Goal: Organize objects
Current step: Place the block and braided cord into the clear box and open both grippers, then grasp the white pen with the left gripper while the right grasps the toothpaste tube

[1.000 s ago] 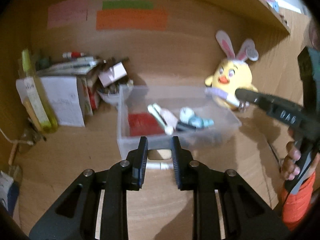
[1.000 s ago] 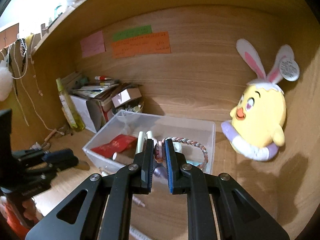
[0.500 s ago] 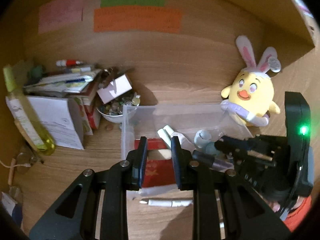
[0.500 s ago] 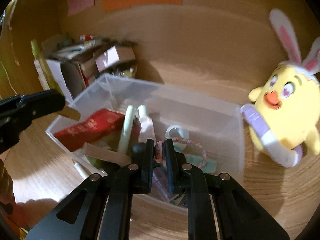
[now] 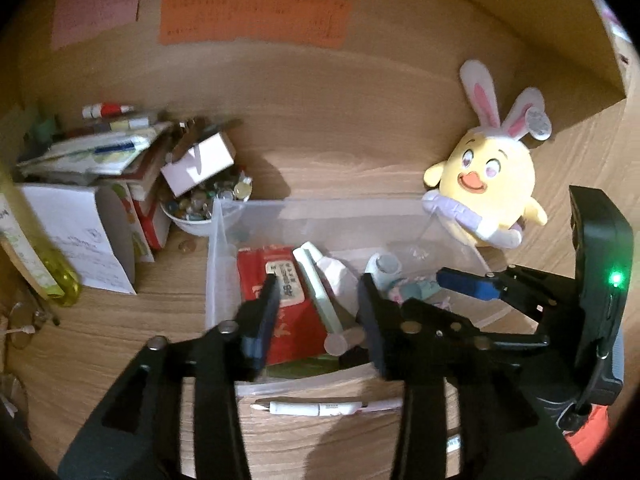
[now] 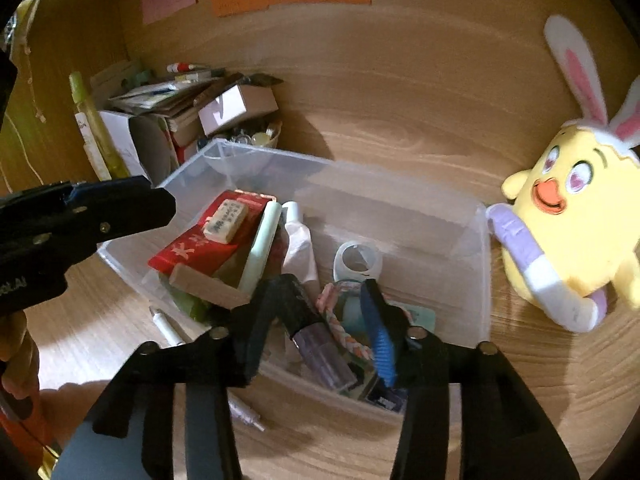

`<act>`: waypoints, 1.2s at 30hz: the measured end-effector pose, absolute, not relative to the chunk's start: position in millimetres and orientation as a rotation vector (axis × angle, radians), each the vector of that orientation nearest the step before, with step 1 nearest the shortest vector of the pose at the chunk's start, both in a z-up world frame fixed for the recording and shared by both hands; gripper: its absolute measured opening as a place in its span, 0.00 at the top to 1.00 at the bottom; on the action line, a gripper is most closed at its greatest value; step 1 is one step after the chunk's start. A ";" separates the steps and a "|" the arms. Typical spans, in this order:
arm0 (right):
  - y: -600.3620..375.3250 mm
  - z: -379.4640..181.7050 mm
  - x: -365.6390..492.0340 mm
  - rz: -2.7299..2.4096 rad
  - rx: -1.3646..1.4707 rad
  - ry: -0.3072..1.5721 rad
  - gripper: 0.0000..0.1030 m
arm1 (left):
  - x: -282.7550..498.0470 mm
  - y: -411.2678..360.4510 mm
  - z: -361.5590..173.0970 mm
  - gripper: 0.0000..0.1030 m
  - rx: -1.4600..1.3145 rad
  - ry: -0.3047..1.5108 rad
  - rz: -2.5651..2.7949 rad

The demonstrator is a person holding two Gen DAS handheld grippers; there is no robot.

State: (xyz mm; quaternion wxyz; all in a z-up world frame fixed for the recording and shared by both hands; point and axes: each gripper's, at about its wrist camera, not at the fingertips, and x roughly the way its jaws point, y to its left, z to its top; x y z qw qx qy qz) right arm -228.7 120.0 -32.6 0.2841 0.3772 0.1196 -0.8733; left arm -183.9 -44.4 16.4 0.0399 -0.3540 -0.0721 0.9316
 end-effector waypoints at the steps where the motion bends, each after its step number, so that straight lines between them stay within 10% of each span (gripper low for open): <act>1: 122.6 -29.5 -224.4 -2.346 0.993 0.320 0.50 | -180.5 -43.8 19.5 0.48 -1.069 -0.213 2.866; 13: 157.0 -10.7 -160.7 -2.386 0.825 0.355 0.32 | -125.9 -22.8 35.3 0.20 -0.932 -0.068 2.937; 36: 170.2 -91.2 -117.9 -2.147 1.054 0.399 0.41 | -140.6 13.4 -72.0 0.17 -1.303 0.226 2.654</act>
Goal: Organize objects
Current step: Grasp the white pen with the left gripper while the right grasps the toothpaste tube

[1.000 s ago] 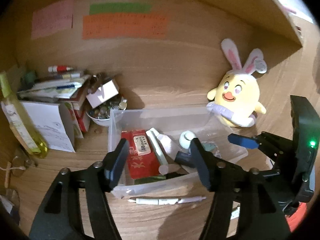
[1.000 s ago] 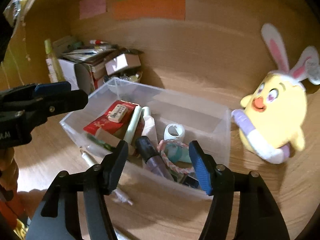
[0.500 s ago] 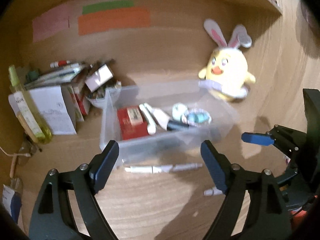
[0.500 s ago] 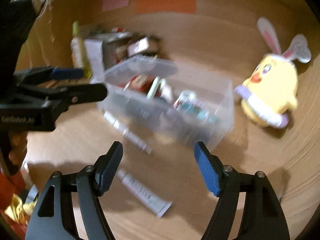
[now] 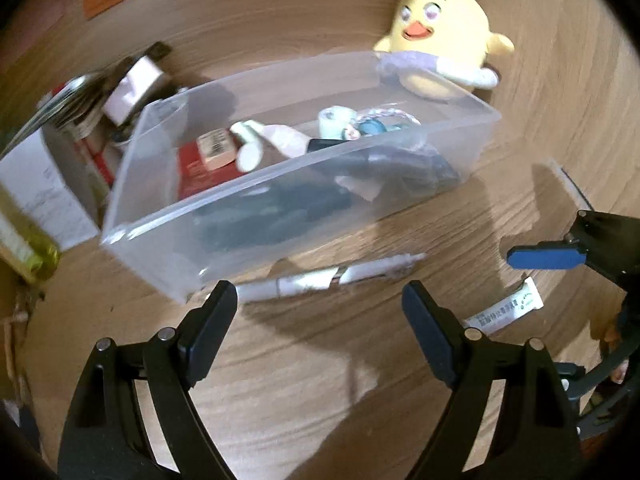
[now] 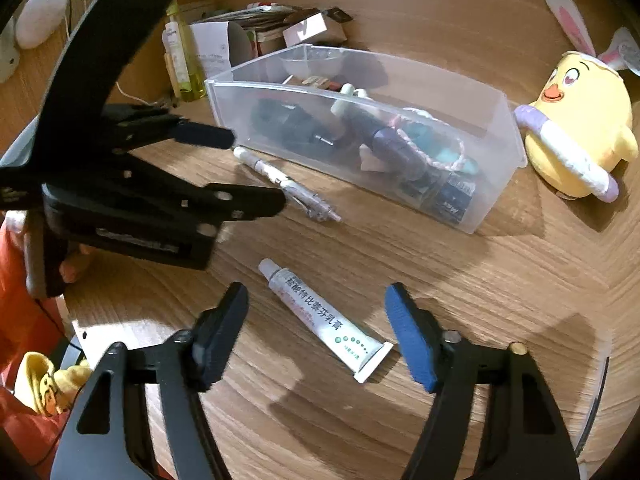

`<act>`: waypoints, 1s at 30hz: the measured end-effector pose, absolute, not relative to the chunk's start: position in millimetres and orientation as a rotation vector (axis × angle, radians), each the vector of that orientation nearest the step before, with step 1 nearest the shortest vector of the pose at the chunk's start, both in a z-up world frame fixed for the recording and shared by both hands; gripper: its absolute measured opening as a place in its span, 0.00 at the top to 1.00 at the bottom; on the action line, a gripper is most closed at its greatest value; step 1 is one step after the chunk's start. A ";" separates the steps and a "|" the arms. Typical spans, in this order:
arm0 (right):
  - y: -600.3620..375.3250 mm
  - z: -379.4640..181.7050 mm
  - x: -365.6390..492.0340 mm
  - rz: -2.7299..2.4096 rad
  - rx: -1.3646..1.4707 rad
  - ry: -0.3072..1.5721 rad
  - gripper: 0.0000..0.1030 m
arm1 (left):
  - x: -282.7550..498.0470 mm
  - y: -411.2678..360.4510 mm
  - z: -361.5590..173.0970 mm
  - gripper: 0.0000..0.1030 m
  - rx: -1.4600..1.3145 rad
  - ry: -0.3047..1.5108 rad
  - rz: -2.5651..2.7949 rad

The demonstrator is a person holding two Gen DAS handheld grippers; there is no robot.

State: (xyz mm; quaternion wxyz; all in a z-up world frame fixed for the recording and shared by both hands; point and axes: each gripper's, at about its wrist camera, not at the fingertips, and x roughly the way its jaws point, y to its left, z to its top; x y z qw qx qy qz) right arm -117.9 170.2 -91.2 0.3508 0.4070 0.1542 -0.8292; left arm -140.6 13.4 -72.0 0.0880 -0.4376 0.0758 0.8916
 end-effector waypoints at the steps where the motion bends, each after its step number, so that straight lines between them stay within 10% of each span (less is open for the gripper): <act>1: 168.7 -92.2 -118.5 -2.143 1.062 0.406 0.49 | -143.3 15.6 -73.3 0.17 -1.304 0.249 2.646; 11: 182.2 -96.5 -118.5 -2.180 1.099 0.381 0.80 | -158.7 24.8 -86.7 0.25 -1.324 0.327 2.539; 20: 208.0 -98.2 -116.6 -2.241 1.135 0.307 0.84 | -142.6 7.6 -78.3 0.76 -1.369 0.266 2.615; 30: 202.7 -98.6 -108.0 -2.233 1.132 0.313 0.84 | -111.3 14.9 -74.7 0.84 -1.403 0.205 2.521</act>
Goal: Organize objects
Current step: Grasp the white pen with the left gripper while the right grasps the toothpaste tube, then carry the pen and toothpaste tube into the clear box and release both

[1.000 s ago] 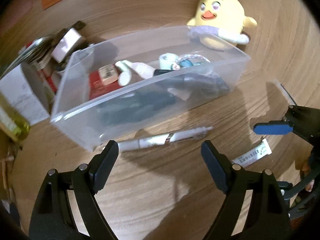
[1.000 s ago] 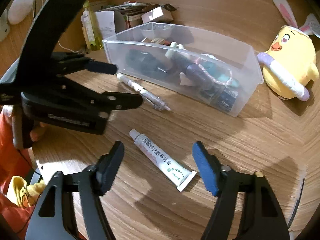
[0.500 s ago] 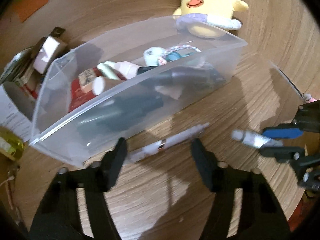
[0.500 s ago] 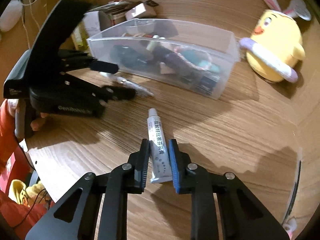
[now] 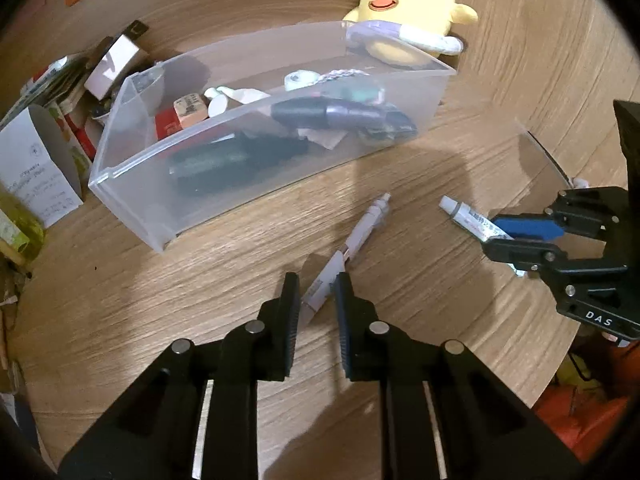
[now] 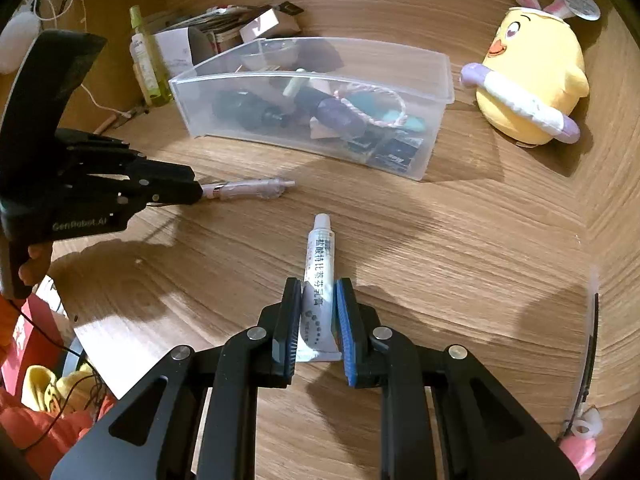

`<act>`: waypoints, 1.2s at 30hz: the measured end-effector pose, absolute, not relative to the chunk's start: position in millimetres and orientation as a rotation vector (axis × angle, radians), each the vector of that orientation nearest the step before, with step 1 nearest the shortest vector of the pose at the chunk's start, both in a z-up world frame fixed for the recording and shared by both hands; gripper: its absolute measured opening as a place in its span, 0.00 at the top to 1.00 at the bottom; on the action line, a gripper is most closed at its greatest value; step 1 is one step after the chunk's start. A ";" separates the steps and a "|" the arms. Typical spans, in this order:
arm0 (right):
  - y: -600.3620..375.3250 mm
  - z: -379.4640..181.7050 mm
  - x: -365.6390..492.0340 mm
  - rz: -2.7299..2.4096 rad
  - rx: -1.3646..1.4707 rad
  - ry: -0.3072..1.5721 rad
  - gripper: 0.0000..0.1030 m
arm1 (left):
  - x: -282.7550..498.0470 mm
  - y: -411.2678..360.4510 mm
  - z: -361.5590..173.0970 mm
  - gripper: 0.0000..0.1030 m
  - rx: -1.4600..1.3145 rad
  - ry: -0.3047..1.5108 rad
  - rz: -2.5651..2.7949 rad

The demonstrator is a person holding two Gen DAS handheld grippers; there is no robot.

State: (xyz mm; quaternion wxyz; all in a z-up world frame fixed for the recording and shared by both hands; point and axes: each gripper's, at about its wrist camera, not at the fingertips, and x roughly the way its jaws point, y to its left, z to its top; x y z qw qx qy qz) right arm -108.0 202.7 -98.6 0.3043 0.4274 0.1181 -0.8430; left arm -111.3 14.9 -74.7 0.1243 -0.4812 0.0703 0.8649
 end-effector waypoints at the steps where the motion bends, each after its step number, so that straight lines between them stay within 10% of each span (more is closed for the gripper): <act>1: 201.4 -98.7 -107.9 -2.236 1.132 0.312 0.84 | -112.8 16.9 -75.7 0.84 -1.409 0.209 2.512; 10: 194.3 -99.5 -111.1 -2.280 1.127 0.302 0.84 | -132.4 31.1 -81.9 0.74 -1.382 0.226 2.479; 36: 189.7 -56.8 -113.3 -2.351 0.993 0.103 0.85 | -74.1 10.3 -41.4 0.90 -1.157 -0.012 2.659</act>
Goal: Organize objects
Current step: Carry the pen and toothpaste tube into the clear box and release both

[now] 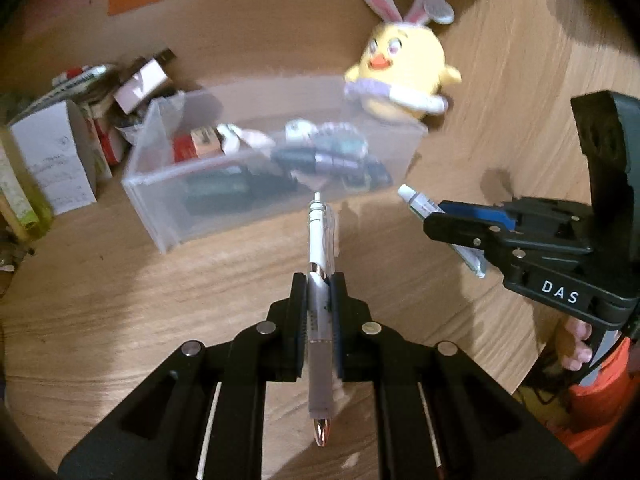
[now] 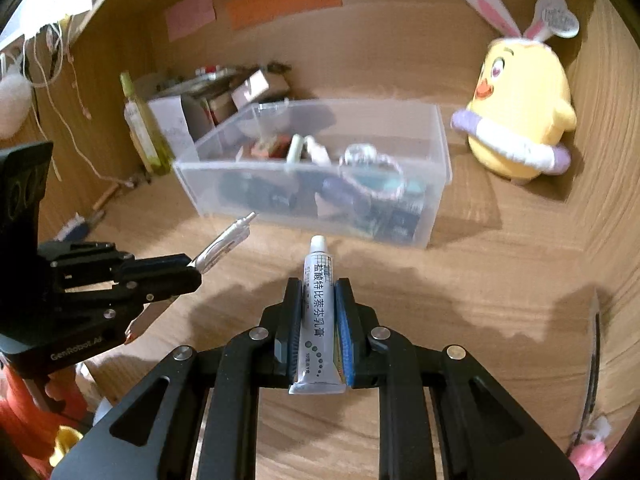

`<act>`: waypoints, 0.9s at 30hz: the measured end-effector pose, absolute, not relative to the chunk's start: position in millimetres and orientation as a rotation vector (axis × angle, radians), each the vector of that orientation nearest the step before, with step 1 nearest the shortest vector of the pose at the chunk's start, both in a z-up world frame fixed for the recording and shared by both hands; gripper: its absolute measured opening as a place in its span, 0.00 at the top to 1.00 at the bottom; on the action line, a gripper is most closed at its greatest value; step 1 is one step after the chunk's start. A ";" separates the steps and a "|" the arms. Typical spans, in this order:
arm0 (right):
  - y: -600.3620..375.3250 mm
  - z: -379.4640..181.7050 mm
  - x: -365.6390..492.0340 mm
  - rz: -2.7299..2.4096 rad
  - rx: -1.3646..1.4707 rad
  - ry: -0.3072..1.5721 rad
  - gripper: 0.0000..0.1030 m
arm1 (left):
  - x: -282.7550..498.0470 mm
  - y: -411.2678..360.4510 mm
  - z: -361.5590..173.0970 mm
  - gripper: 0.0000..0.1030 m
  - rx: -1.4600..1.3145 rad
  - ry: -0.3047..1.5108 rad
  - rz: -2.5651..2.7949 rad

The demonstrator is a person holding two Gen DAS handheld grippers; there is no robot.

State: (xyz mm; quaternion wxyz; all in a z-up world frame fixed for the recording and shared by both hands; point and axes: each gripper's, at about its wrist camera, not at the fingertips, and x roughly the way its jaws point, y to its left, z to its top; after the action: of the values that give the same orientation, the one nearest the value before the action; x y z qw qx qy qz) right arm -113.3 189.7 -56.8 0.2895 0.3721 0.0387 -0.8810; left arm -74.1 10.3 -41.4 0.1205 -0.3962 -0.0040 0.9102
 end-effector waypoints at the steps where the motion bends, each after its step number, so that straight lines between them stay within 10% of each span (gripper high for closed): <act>1: 189.5 -52.8 -115.1 -2.356 0.981 0.098 0.85 | -75.4 8.7 -38.6 0.90 -1.143 -0.023 2.670; 27: 136.1 27.0 -189.5 -2.390 0.795 0.149 0.85 | -155.3 -39.5 35.8 0.90 -0.986 -0.083 2.897</act>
State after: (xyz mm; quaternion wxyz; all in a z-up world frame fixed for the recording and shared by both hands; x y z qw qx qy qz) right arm -189.5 136.1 27.0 0.3044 0.3001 0.0561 -0.9023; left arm -155.3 -39.5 35.8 0.0403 -0.3220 -0.0272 0.9455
